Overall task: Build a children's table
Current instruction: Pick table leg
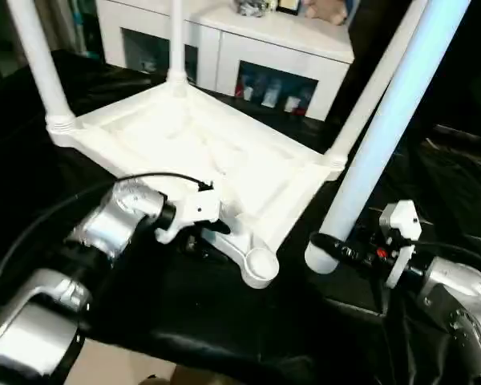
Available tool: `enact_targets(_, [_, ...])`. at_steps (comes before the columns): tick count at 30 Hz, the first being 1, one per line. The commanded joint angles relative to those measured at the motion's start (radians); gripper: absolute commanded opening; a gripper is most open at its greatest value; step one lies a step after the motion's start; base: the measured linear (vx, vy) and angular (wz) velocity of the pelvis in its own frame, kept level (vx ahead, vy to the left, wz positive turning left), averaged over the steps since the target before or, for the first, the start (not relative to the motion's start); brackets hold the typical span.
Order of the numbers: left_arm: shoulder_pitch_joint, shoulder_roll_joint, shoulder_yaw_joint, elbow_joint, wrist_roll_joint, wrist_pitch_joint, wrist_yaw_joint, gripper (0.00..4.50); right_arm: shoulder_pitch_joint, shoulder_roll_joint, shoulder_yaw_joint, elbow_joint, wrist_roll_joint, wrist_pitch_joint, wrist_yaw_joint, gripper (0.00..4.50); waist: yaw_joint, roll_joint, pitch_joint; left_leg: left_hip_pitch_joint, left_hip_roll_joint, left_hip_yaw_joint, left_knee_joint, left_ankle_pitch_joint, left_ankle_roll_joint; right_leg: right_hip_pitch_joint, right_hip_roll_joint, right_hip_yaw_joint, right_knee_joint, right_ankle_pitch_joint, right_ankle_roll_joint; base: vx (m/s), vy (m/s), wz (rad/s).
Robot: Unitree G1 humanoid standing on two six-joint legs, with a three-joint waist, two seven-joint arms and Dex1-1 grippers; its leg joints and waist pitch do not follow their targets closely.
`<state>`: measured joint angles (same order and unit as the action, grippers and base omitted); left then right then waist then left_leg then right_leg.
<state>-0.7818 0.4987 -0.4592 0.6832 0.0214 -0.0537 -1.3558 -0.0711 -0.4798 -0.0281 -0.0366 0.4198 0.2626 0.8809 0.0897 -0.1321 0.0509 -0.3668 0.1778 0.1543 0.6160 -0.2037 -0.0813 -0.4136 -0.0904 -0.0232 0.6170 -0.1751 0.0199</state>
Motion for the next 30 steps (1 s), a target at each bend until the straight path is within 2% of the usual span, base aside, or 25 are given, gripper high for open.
enact_targets(1, [-0.041, -0.015, -0.009, 0.029, 0.021, -0.039, -0.019, 2.62, 0.006, -0.006, -0.007, -0.029, -0.004, -0.008, -0.004, 1.86, 0.003, 0.022, -0.063, 0.01, 0.038, 0.0, -0.087, -0.181, 0.009, 0.053, -0.041, 0.021, -0.054, -0.095, -0.218, 0.0, 0.0, 0.0])
enact_targets(2, [-0.047, -0.017, -0.008, 0.038, 0.023, -0.046, -0.02, 2.46, 0.007, -0.006, -0.006, -0.03, -0.005, -0.009, -0.005, 1.86, 0.004, 0.028, -0.063, 0.01, 0.039, 0.0, -0.087, -0.171, 0.012, 0.053, -0.042, 0.021, -0.052, -0.073, -0.228, 0.0, 0.0, 0.0])
enact_targets(4, [-0.071, -0.026, -0.008, 0.076, 0.035, -0.078, -0.034, 2.47, 0.013, -0.006, -0.002, -0.035, -0.009, -0.011, -0.007, 1.86, 0.005, 0.028, -0.064, 0.01, 0.038, 0.001, -0.086, -0.162, 0.015, 0.055, -0.042, 0.019, -0.051, -0.056, -0.238, 0.0, 0.0, 0.0])
enact_targets(6, [-0.084, -0.029, -0.014, 0.095, 0.047, -0.1, -0.032, 2.16, 0.016, -0.006, 0.001, -0.036, -0.012, -0.013, -0.006, 1.86, 0.006, 0.028, -0.064, 0.01, 0.04, 0.0, -0.086, -0.162, 0.015, 0.057, -0.043, 0.019, -0.049, -0.052, -0.242, 0.0, 0.0, 0.0])
enact_targets(7, [-0.099, -0.032, -0.027, 0.119, 0.067, -0.129, -0.033, 2.16, 0.017, -0.007, 0.007, -0.038, -0.017, -0.015, -0.005, 1.86, 0.006, 0.034, -0.063, 0.01, 0.04, 0.0, -0.088, -0.171, 0.014, 0.057, -0.043, 0.019, -0.051, -0.058, -0.243, 0.0, 0.0, 0.0])
enact_targets(10, [-0.116, -0.036, -0.056, 0.156, 0.104, -0.173, -0.032, 1.78, 0.011, -0.007, 0.017, -0.041, -0.024, -0.017, -0.004, 1.86, 0.007, 0.033, -0.061, 0.012, 0.043, 0.0, -0.089, -0.197, 0.01, 0.056, -0.046, 0.018, -0.054, -0.091, -0.24, 0.0, 0.0, 0.0])
enact_targets(11, [-0.118, -0.037, -0.059, 0.159, 0.107, -0.176, -0.033, 1.63, 0.01, -0.008, 0.017, -0.041, -0.024, -0.017, -0.003, 1.86, 0.008, 0.049, -0.061, 0.014, 0.043, -0.001, -0.091, -0.202, 0.006, 0.055, -0.047, 0.018, -0.054, -0.09, -0.243, 0.0, 0.0, 0.0])
enact_targets(12, [-0.12, -0.037, -0.063, 0.163, 0.113, -0.181, -0.033, 1.54, 0.009, -0.008, 0.017, -0.04, -0.024, -0.018, -0.002, 1.86, 0.006, 0.042, -0.061, 0.014, 0.045, 0.001, -0.09, -0.206, 0.006, 0.055, -0.047, 0.018, -0.056, -0.088, -0.244, 0.0, 0.0, 0.0])
enact_targets(14, [-0.133, -0.045, -0.09, 0.199, 0.153, -0.218, -0.021, 1.47, 0.001, -0.01, 0.016, -0.037, -0.028, -0.021, -0.004, 1.86, 0.008, 0.043, -0.061, 0.015, 0.045, 0.002, -0.089, -0.203, 0.008, 0.058, -0.049, 0.017, -0.055, -0.081, -0.254, 0.0, 0.0, 0.0])
enact_targets(15, [-0.139, -0.051, -0.092, 0.216, 0.164, -0.231, -0.012, 1.36, -0.001, -0.009, 0.015, -0.037, -0.029, -0.023, -0.006, 1.86, 0.008, 0.052, -0.059, 0.016, 0.046, 0.005, -0.09, -0.205, 0.009, 0.056, -0.048, 0.016, -0.057, -0.074, -0.259, 0.0, 0.0, 0.0])
enact_targets(16, [-0.144, -0.056, -0.095, 0.232, 0.176, -0.24, 0.001, 1.36, -0.002, -0.008, 0.014, -0.038, -0.029, -0.024, -0.009, 1.86, 0.007, 0.048, -0.06, 0.013, 0.046, 0.005, -0.088, -0.199, 0.009, 0.06, -0.048, 0.016, -0.054, -0.069, -0.26, 0.0, 0.0, 0.0])
enact_targets(17, [-0.15, -0.062, -0.096, 0.25, 0.186, -0.252, 0.009, 1.11, -0.002, -0.007, 0.013, -0.039, -0.029, -0.024, -0.011, 1.86, 0.009, 0.046, -0.062, 0.011, 0.045, 0.005, -0.087, -0.184, 0.012, 0.064, -0.049, 0.015, -0.052, -0.063, -0.258, 0.0, 0.0, 0.0])
enact_targets(18, [-0.15, -0.062, -0.096, 0.25, 0.186, -0.252, 0.009, 1.07, -0.002, -0.007, 0.013, -0.039, -0.029, -0.024, -0.011, 1.86, 0.009, 0.046, -0.062, 0.01, 0.044, 0.006, -0.086, -0.174, 0.016, 0.065, -0.049, 0.015, -0.052, -0.058, -0.258, 0.0, 0.0, 0.0])
enact_targets(19, [-0.163, -0.072, -0.1, 0.283, 0.207, -0.282, 0.033, 1.05, -0.002, -0.006, 0.012, -0.043, -0.029, -0.023, -0.014, 1.86, 0.012, 0.065, -0.063, 0.012, 0.045, 0.004, -0.086, -0.167, 0.018, 0.063, -0.051, 0.015, -0.05, -0.05, -0.263, 0.0, 0.0, 0.0])
enact_targets(20, [-0.163, -0.072, -0.1, 0.283, 0.207, -0.282, 0.033, 0.94, -0.002, -0.006, 0.012, -0.043, -0.029, -0.023, -0.014, 1.86, 0.01, 0.057, -0.063, 0.012, 0.046, 0.005, -0.086, -0.168, 0.019, 0.064, -0.049, 0.014, -0.052, -0.046, -0.264, 0.0, 0.0, 0.0])
enact_targets(21, [-0.17, -0.078, -0.106, 0.302, 0.221, -0.295, 0.037, 0.94, 0.0, -0.005, 0.012, -0.046, -0.029, -0.023, -0.017, 1.86, 0.01, 0.057, -0.063, 0.011, 0.046, 0.005, -0.087, -0.168, 0.019, 0.066, -0.049, 0.014, -0.051, -0.047, -0.264, 0.0, 0.0, 0.0])
enact_targets(23, [-0.175, -0.082, -0.126, 0.322, 0.246, -0.31, 0.032, 0.65, 0.004, -0.003, 0.014, -0.047, -0.032, -0.026, -0.018, 1.86, 0.011, 0.064, -0.061, 0.012, 0.046, 0.005, -0.088, -0.185, 0.018, 0.065, -0.05, 0.014, -0.054, -0.066, -0.264, 0.0, 0.0, 0.0])
enact_targets(27, [-0.179, -0.086, -0.145, 0.35, 0.278, -0.324, 0.029, 0.64, -0.001, -0.002, 0.018, -0.04, -0.039, -0.032, -0.019, 1.86, 0.009, 0.068, -0.056, 0.015, 0.049, 0.003, -0.096, -0.256, 0.0, 0.062, -0.052, 0.015, -0.064, -0.16, -0.249, 0.0, 0.0, 0.0])
enact_targets(28, [-0.184, -0.087, -0.163, 0.367, 0.306, -0.328, 0.02, 0.4, -0.01, -0.001, 0.017, -0.033, -0.041, -0.037, -0.021, 1.86, 0.008, 0.066, -0.054, 0.014, 0.048, 0.002, -0.098, -0.277, -0.005, 0.063, -0.053, 0.015, -0.068, -0.197, -0.237, 0.0, 0.0, 0.0])
enact_targets(30, [-0.185, -0.087, -0.167, 0.369, 0.311, -0.322, 0.01, 0.4, -0.015, -0.002, 0.014, -0.029, -0.041, -0.039, -0.022, 1.86, 0.006, 0.067, -0.056, 0.015, 0.048, 0.0, -0.1, -0.294, -0.01, 0.063, -0.055, 0.016, -0.072, -0.232, -0.224, 0.0, 0.0, 0.0])
